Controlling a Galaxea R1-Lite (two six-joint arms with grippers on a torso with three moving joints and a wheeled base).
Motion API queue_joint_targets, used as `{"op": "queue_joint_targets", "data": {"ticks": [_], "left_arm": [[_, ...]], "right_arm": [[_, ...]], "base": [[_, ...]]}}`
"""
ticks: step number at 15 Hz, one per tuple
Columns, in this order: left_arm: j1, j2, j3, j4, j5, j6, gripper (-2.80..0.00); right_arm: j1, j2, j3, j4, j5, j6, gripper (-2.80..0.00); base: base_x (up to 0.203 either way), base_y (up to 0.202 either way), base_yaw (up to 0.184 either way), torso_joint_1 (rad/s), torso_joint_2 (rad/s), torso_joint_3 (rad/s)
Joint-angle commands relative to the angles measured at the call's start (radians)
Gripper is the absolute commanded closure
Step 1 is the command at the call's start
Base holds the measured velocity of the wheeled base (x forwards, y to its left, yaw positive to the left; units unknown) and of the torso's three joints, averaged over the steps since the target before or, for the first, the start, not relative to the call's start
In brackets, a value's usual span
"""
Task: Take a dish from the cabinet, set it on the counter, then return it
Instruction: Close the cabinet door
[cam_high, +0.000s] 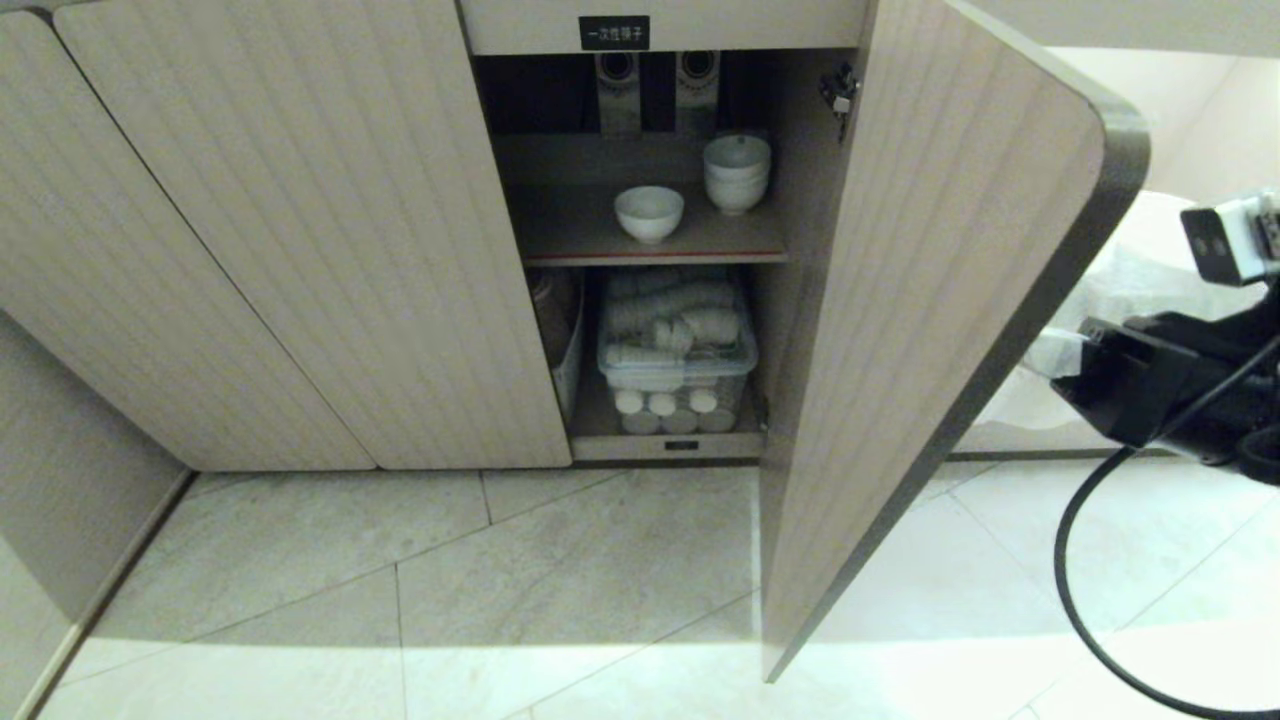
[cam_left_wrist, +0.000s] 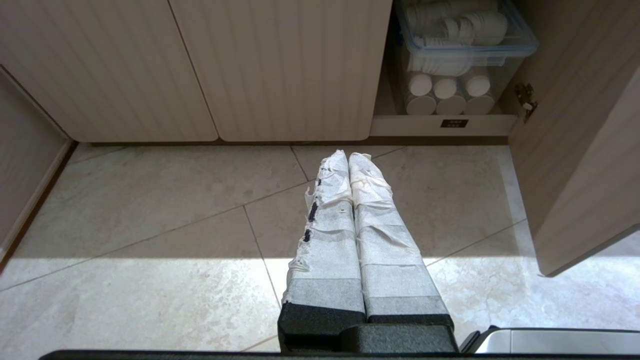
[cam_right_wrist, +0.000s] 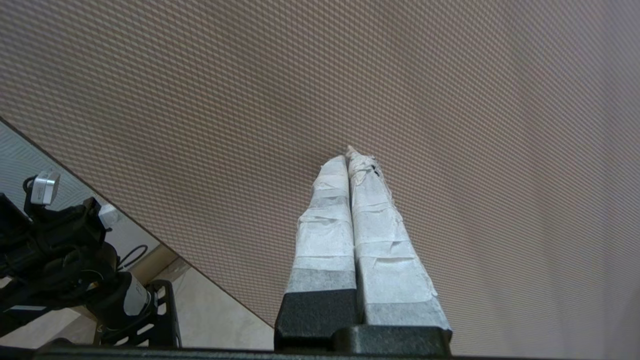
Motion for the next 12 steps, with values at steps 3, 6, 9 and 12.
{"op": "queue_joint_targets", "data": {"ticks": [3, 6, 9, 12], "left_arm": [[0.001, 0.000, 0.000, 0.000, -0.002, 0.000, 0.00], [0.000, 0.000, 0.000, 0.000, -0.001, -0.001, 0.00], [0.000, 0.000, 0.000, 0.000, -0.001, -0.001, 0.00], [0.000, 0.000, 0.000, 0.000, -0.001, 0.000, 0.00]], "right_arm": [[0.050, 0.037, -0.003, -0.055, -0.007, 0.002, 0.00], [0.053, 0.069, -0.009, -0.086, -0.008, 0.001, 0.00], [0.058, 0.117, -0.026, -0.142, -0.015, 0.001, 0.00], [0.088, 0.173, -0.090, -0.168, -0.094, 0.001, 0.00]], "base": [[0.000, 0.000, 0.000, 0.000, 0.00, 0.000], [0.000, 0.000, 0.000, 0.000, 0.00, 0.000], [0.000, 0.000, 0.000, 0.000, 0.00, 0.000], [0.000, 0.000, 0.000, 0.000, 0.00, 0.000]]}}
